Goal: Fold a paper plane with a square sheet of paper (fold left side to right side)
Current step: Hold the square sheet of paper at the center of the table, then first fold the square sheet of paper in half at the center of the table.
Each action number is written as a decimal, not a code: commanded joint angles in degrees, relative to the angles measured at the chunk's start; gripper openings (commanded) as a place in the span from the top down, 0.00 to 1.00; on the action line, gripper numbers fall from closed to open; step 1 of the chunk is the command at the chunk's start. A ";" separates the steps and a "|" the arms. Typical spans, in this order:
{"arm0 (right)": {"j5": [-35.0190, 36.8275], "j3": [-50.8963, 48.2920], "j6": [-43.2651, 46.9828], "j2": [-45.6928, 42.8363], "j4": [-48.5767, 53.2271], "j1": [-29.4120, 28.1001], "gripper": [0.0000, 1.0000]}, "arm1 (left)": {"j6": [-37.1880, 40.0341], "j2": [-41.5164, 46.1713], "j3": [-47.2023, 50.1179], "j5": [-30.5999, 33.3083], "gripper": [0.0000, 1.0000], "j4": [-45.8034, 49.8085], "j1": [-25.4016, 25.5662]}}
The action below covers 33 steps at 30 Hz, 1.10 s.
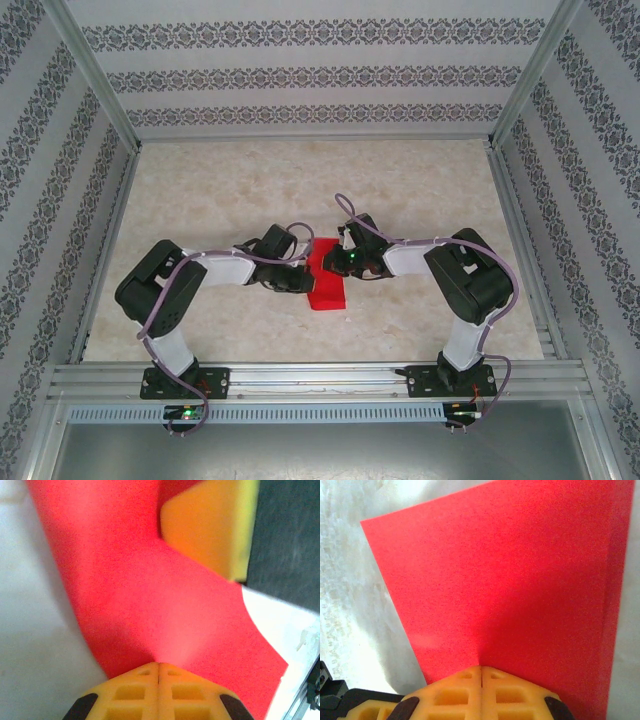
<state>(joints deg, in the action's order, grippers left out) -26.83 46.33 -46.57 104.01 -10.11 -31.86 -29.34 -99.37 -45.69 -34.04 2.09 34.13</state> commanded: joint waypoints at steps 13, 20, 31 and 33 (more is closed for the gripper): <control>3.96 -2.42 0.16 3.53 2.51 -0.02 1.00 | 3.50 8.35 -1.68 -0.93 0.96 13.21 -1.72; 3.81 -2.47 0.05 4.09 2.20 -0.13 1.00 | 1.31 6.90 -3.18 -4.24 0.96 6.81 -1.72; 3.01 -2.22 -0.01 4.61 2.20 -0.39 1.00 | -0.37 -0.48 -3.23 -4.81 0.96 2.40 1.02; 2.92 -2.20 -0.05 4.80 2.20 -0.57 1.00 | -0.36 -1.10 -2.97 -4.23 0.96 2.48 1.14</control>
<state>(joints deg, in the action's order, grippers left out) -27.70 45.95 -46.63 104.81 -12.91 -31.77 -28.99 -99.42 -48.69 -38.79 6.63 34.57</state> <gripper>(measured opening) 0.047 0.039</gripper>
